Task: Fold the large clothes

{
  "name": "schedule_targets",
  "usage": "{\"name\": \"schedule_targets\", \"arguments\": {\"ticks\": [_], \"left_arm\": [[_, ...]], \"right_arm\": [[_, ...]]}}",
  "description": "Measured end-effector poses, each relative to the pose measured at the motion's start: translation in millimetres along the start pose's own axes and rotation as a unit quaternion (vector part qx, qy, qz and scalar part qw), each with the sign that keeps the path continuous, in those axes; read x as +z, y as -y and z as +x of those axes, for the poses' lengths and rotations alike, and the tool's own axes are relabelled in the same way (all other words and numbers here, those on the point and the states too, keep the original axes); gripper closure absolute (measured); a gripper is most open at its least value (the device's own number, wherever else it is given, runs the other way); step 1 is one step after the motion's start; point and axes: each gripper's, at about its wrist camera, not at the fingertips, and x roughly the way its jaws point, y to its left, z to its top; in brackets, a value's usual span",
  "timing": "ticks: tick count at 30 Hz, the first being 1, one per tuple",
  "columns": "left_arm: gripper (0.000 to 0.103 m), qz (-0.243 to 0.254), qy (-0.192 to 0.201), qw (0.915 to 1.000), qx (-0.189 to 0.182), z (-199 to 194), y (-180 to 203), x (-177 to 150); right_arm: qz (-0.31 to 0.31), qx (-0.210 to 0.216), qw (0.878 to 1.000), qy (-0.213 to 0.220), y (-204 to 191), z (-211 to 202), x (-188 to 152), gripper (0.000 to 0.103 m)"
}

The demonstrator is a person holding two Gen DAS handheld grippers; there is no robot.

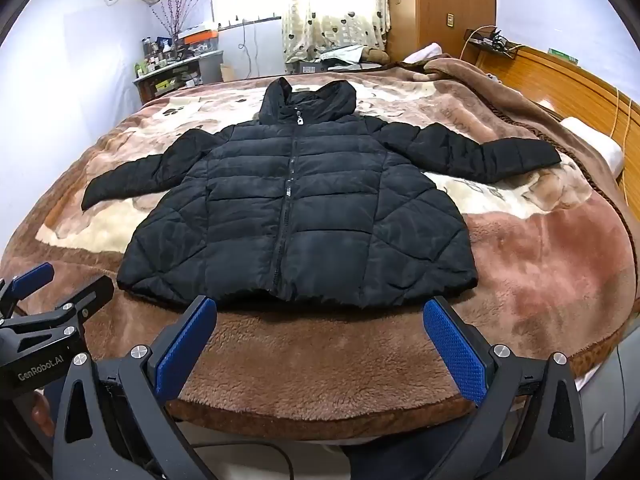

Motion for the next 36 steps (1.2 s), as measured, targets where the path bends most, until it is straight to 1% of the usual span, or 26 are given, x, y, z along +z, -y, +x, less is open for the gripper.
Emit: {"name": "schedule_targets", "arguments": {"ticks": [7, 8, 11, 14, 16, 20, 23, 36], "left_arm": [[0.000, -0.004, -0.007, 1.0000, -0.002, -3, -4, -1], [0.000, -0.005, -0.011, 0.9999, -0.001, 0, 1, -1], [0.000, -0.020, -0.048, 0.9986, 0.005, 7, -3, -6], [0.000, -0.029, -0.065, 0.9974, 0.003, 19, -3, -9], [0.000, -0.037, -0.059, 0.9976, 0.003, 17, -5, -9], [0.000, -0.024, -0.039, 0.9988, 0.016, 11, -3, -6], [0.000, -0.027, -0.040, 0.9988, 0.008, 10, -5, -4], [0.000, -0.026, -0.032, 0.9991, 0.009, 6, -5, -2]], "right_arm": [[0.001, -0.001, 1.000, 0.006, -1, -1, 1, 0.000], [0.001, -0.002, 1.000, 0.007, 2, -1, 1, 0.000], [-0.001, -0.004, 1.000, 0.006, 5, 3, -1, 0.000], [-0.002, -0.006, 1.000, 0.005, 5, 2, 1, 0.000], [0.001, -0.005, 1.000, 0.006, 6, 3, 0, 0.000], [0.004, -0.009, 1.000, 0.009, 9, 0, 0, 0.000], [0.005, -0.009, 1.000, 0.008, 9, 1, -1, 0.000], [0.013, -0.010, 1.000, 0.004, 12, 3, -3, 0.000]]}}
